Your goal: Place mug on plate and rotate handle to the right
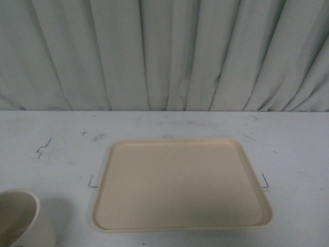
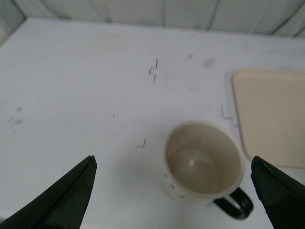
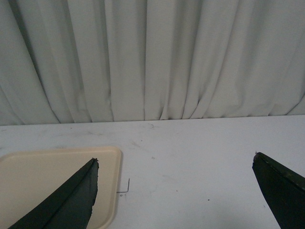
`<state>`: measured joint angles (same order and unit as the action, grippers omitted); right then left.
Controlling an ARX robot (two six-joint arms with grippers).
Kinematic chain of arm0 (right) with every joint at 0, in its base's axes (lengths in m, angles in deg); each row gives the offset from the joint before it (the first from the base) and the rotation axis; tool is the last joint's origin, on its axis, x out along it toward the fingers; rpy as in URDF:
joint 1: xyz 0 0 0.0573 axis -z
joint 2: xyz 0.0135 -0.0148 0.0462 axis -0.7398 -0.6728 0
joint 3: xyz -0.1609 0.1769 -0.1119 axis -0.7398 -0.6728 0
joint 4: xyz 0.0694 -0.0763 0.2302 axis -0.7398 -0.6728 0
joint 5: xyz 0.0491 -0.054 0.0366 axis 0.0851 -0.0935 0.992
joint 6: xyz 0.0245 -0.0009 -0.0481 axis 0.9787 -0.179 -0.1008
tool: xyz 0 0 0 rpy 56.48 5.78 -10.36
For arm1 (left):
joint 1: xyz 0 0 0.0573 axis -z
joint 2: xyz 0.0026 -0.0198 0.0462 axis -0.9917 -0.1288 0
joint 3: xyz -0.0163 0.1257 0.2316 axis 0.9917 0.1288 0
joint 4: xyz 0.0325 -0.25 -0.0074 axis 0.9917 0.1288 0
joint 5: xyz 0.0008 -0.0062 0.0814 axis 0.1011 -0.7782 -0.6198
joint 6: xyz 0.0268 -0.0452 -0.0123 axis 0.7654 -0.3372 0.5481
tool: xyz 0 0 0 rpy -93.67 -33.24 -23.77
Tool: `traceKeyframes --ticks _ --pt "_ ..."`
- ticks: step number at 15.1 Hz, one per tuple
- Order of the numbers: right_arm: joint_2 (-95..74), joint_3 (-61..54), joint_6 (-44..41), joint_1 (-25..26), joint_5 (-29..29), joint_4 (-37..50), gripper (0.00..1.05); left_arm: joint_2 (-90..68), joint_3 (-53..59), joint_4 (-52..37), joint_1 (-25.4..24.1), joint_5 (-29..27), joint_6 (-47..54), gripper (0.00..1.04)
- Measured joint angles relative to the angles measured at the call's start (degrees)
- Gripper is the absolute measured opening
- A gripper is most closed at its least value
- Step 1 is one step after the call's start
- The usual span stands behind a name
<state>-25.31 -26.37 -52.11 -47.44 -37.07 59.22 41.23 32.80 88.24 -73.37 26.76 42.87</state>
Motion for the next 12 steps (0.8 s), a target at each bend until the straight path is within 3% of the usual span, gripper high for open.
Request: traceKeyframes --ticks 2,6,12 --pt "0.0 0.0 0.02 0.02 -0.04 -0.09 0.98 -12.2 -7.5 4.2 -3.63 -1.88 -4.35 0.98" --pt "0.0 0.0 0.02 0.02 -0.02 -0.07 0.98 -34.47 -17.49 8.61 -10.08 11.13 -12.04 0.98" --pt "0.0 0.0 0.02 0.02 -0.02 -0.04 0.98 -53.24 -16.2 -1.73 -10.78 13.81 -15.47 0.98"
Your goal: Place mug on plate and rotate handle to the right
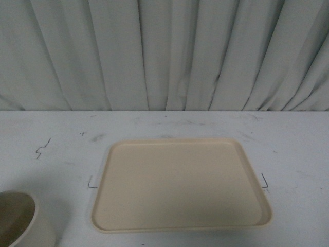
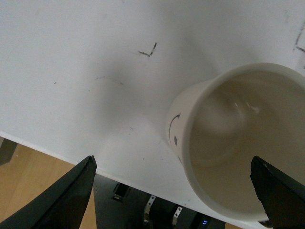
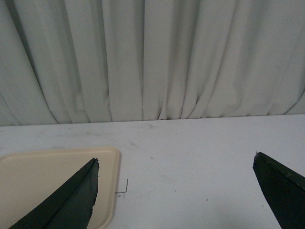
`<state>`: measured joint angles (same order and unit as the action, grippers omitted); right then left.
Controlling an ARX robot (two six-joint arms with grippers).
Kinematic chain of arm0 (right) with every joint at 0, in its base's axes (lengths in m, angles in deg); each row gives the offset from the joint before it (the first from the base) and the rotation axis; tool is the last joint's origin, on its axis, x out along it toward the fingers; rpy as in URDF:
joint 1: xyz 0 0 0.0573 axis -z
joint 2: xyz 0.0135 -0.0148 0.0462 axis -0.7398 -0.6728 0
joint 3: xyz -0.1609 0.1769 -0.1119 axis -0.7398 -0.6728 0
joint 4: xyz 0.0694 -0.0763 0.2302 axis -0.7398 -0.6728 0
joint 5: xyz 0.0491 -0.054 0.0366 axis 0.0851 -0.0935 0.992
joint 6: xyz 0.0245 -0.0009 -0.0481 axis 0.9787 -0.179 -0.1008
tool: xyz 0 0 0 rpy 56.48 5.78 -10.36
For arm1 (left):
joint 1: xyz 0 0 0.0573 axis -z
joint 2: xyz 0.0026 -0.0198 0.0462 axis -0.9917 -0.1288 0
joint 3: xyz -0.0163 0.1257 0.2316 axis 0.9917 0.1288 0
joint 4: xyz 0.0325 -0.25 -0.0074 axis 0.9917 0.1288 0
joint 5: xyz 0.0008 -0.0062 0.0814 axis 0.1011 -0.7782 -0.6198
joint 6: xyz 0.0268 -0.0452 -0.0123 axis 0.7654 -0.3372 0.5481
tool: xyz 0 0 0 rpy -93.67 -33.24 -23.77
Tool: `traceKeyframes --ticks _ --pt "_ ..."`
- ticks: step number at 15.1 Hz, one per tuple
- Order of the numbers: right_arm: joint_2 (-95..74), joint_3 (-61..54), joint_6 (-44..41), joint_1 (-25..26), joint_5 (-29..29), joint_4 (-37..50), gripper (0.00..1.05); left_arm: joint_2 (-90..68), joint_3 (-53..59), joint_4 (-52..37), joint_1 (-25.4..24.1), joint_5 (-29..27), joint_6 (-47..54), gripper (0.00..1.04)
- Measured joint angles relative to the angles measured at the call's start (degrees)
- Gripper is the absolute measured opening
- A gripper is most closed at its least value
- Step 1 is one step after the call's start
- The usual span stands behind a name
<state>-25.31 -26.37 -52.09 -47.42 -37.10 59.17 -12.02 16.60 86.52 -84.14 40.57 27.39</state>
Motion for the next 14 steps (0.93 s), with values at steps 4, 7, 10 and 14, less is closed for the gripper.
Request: traceKeyframes --ticks 4,7,10,14 --pt "0.0 0.0 0.0 0.0 -0.02 0.0 0.98 -9.64 0.04 -6.43 -1.62 -0.81 -0.33 0.86" --pt "0.0 0.0 0.0 0.0 -0.02 0.0 0.98 -9.64 -0.13 -5.97 -0.52 -0.68 0.44 0.5" --pt "0.0 0.0 0.0 0.0 0.0 0.0 0.98 -7.13 -1.03 -2.99 2.16 -0.57 0.07 0.11" --pt "0.0 0.0 0.0 0.0 -0.02 0.0 0.98 -3.1 -10.54 4.37 12.31 -1.68 2.12 0.03"
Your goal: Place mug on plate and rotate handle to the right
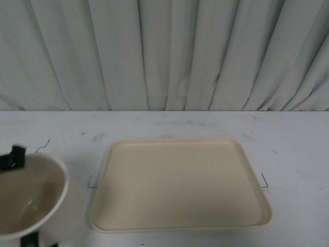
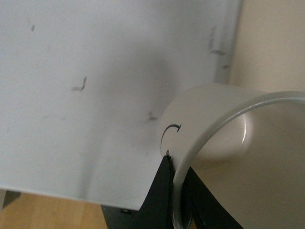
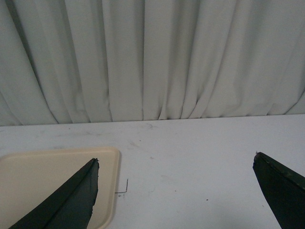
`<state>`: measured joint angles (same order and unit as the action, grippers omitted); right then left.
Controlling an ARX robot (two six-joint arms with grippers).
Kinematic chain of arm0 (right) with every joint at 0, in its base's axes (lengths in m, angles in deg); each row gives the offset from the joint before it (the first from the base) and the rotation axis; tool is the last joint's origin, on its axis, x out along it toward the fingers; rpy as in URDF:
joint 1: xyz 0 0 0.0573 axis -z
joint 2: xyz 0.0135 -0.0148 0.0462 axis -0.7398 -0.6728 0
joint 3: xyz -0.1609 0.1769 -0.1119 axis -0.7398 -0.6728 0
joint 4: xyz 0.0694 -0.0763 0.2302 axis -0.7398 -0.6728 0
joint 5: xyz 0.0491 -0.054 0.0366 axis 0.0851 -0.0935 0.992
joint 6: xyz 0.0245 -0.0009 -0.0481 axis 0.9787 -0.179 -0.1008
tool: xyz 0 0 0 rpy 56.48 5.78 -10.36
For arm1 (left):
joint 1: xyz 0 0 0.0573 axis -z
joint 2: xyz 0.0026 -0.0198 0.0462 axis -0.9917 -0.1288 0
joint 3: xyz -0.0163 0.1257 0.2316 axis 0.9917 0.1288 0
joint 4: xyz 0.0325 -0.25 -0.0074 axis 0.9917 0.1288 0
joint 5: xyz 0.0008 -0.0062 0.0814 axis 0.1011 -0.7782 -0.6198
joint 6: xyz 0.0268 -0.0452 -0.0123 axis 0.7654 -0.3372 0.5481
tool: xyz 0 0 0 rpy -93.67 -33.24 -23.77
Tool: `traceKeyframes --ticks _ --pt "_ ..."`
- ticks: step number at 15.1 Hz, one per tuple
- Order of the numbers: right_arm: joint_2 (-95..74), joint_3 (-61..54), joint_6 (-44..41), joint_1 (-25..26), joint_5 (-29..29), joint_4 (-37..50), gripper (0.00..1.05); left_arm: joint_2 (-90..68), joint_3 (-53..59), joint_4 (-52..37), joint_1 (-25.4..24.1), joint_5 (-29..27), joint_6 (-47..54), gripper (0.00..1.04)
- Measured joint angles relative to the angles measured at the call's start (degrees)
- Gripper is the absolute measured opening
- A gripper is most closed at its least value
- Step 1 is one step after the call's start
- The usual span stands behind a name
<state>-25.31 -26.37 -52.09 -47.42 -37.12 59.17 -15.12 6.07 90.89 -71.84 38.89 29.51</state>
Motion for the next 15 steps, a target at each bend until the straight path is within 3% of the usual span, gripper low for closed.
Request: traceKeyframes --ticks 2,5,8,14,15 --pt "0.0 0.0 0.0 0.0 0.02 0.0 0.98 -5.44 -8.55 -1.14 7.48 0.22 4.28 0.03" --pt "0.0 0.0 0.0 0.0 0.02 0.0 0.98 -18.43 -19.69 -2.12 14.71 2.97 12.57 0.03" --pt "0.0 0.0 0.0 0.0 0.02 0.0 0.98 -30.71 -29.81 -0.46 16.33 3.89 18.14 0.03" --pt "0.0 0.0 0.0 0.0 0.02 0.0 0.98 -40.33 -37.86 2.4 17.05 2.8 18.8 0.03" --pt "0.0 0.0 0.0 0.0 0.02 0.0 0.98 -40.46 -38.25 2.64 17.25 2.67 18.71 0.09"
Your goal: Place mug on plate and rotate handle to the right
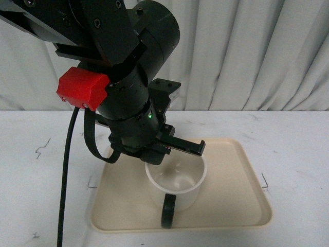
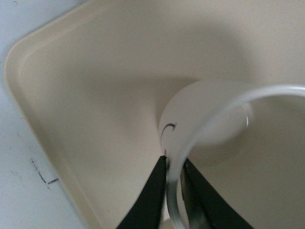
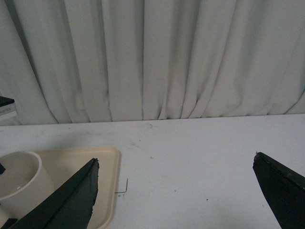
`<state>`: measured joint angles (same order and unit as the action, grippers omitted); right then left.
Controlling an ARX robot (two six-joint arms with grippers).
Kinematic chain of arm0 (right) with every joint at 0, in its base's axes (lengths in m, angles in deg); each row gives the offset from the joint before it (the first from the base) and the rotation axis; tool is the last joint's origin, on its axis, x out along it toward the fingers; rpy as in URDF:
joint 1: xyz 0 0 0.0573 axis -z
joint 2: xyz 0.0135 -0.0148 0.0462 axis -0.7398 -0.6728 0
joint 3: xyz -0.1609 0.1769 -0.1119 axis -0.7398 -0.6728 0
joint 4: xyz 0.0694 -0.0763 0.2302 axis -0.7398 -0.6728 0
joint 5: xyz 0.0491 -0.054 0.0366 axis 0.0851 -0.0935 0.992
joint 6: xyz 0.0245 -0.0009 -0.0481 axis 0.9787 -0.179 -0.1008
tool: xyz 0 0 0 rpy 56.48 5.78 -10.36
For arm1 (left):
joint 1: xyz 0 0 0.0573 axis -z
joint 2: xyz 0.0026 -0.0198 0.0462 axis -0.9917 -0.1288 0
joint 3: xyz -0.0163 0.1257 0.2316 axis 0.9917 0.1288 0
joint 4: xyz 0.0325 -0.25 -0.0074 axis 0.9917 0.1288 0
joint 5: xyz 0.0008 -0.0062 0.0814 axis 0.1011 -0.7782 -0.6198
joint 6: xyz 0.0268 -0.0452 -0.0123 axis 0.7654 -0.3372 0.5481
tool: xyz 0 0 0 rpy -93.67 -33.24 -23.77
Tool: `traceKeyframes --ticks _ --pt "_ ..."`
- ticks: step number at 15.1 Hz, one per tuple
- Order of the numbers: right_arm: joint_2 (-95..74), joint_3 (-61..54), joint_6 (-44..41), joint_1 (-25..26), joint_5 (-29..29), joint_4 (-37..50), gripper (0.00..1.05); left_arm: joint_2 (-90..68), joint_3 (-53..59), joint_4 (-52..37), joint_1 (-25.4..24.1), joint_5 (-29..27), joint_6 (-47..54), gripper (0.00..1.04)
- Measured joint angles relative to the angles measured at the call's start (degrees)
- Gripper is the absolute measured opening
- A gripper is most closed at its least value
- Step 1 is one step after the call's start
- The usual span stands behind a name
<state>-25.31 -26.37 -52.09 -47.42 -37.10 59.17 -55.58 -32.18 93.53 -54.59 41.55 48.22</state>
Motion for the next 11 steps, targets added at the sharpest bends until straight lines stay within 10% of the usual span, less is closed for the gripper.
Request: traceKeyframes --ticks 5,8,9,11 --pt "0.0 0.0 0.0 0.0 -0.02 0.0 0.98 4.61 2.95 -0.96 0.37 1.75 -0.39 0.62" --pt "0.0 0.0 0.0 0.0 -0.02 0.0 0.98 23.82 14.64 -21.51 1.55 -2.1 3.3 0.94" --pt "0.0 0.0 0.0 0.0 0.0 -0.02 0.98 29.07 16.35 -28.26 1.86 -3.21 5.22 0.99" --pt "0.0 0.0 0.0 -0.02 -0.02 -0.07 0.98 32.74 30.64 -58.1 0.52 -19.32 4.31 0.77"
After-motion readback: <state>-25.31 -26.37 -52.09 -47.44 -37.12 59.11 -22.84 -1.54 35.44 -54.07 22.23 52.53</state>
